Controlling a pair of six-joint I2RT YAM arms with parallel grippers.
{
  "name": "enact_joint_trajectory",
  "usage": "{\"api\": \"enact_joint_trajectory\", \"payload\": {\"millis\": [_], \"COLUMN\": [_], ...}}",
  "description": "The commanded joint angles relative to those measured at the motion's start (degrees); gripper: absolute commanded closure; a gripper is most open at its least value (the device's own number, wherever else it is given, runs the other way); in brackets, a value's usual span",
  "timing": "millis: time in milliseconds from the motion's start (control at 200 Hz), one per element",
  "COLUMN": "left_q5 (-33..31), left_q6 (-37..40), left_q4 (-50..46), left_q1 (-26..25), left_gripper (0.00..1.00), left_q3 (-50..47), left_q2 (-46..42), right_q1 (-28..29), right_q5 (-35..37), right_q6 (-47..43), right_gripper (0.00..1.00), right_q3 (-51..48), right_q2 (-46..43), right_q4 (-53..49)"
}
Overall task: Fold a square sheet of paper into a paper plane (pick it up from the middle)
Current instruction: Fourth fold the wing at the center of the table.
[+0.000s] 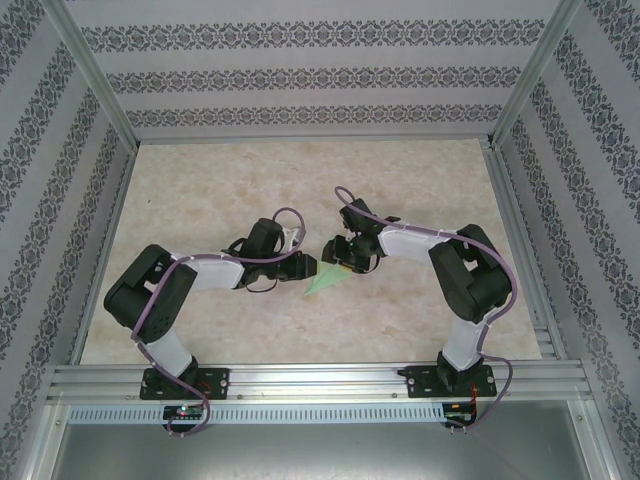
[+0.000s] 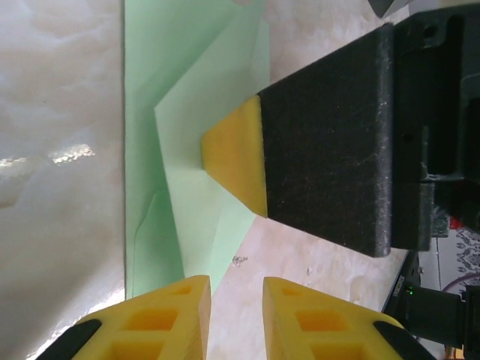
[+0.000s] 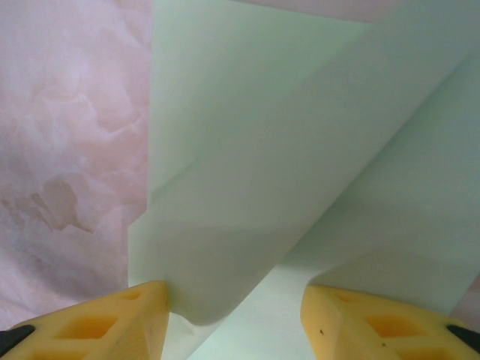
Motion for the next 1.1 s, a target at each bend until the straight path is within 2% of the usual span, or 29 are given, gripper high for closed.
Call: {"api": "enact_joint_trajectory", "payload": {"millis": [0, 390, 1099], "left_q5": [2.77, 3.64, 1.86], "left_q6": [0.98, 3.27, 3.96], "left_q4": [1.13, -1.20, -5.94], "left_q1": [0.74, 0.56, -0.41], "left_gripper": [0.76, 0.76, 0.81], "left_q3": [2.16, 3.11, 6.83], "left_q2": [0.99, 1.11, 6.90], "right_q1": [-0.09, 0.01, 0.21], "right_q5": [8.04, 8.49, 8.23], "right_q6": [-0.15, 4.48, 4.23], "right_gripper": [0.43, 0.42, 0.42], "right_q3": [-2.73, -1.26, -0.57], "right_q2": [6.62, 9.84, 11.66], "right_q4": [-10.59, -11.93, -12.98]}}
